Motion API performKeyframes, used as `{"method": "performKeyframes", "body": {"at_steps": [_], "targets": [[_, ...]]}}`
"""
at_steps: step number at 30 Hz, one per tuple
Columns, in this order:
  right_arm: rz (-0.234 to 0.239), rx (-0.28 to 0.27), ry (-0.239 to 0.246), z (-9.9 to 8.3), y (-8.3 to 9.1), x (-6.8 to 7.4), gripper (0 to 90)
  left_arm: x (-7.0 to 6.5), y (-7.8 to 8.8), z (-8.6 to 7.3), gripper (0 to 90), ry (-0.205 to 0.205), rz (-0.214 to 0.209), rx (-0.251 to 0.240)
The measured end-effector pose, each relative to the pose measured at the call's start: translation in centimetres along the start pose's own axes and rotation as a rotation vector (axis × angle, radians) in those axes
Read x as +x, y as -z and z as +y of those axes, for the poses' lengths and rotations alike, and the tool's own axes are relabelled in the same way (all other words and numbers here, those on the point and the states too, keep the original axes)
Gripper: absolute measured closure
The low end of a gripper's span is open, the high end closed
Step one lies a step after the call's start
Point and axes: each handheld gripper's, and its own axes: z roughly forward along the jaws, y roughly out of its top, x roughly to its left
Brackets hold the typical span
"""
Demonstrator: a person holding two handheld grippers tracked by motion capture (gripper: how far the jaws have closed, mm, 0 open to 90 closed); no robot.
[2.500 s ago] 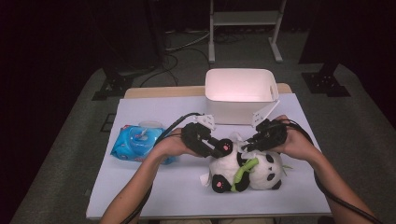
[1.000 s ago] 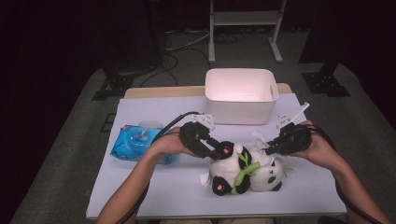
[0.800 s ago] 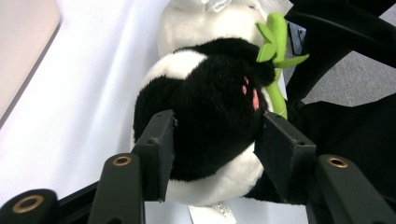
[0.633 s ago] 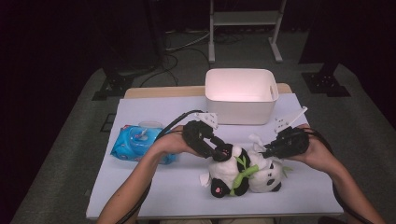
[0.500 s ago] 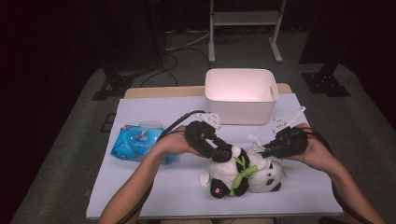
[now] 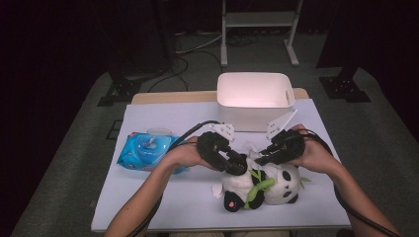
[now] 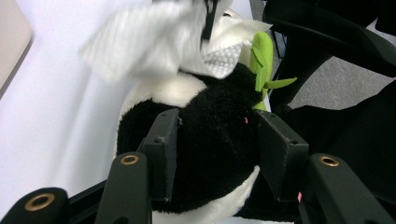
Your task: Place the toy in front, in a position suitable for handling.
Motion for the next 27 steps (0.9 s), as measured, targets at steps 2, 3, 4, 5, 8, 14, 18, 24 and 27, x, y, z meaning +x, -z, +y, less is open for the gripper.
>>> {"method": "performKeyframes", "body": {"at_steps": [2,3,4,5,8,14,18,24,27], "targets": [[-0.002,0.013,0.014,0.4,-0.1,0.0,76.8,0.1,0.1,-0.2,52.0,0.01,0.001,-0.012],[-0.002,0.013,0.014,0.4,-0.1,0.0,76.8,0.1,0.1,-0.2,52.0,0.01,0.001,-0.012],[-0.008,0.017,0.002,0.2,0.2,-0.1,76.8,0.1,0.2,-0.3,52.0,0.01,-0.002,-0.016],[-0.008,0.017,0.002,0.2,0.2,-0.1,76.8,0.1,0.2,-0.3,51.9,0.01,-0.002,-0.016],[-0.024,0.011,-0.046,-1.3,1.3,-0.7,76.7,0.3,0.3,-0.2,50.7,0.018,0.0,-0.028],[0.004,-0.01,-0.072,-2.4,0.6,-0.8,76.8,0.8,0.5,0.1,36.8,0.068,0.006,-0.033],[-0.005,-0.006,-0.058,-2.2,0.4,-0.4,76.8,0.8,0.5,0.3,36.7,0.058,0.007,-0.024],[-0.001,-0.006,-0.065,-2.2,0.4,-0.2,76.8,0.8,0.5,1.0,37.5,0.044,-0.005,-0.026],[0.0,-0.008,-0.062,-2.2,0.3,-0.2,76.9,0.9,0.6,1.3,37.3,0.046,-0.007,-0.032]]}}
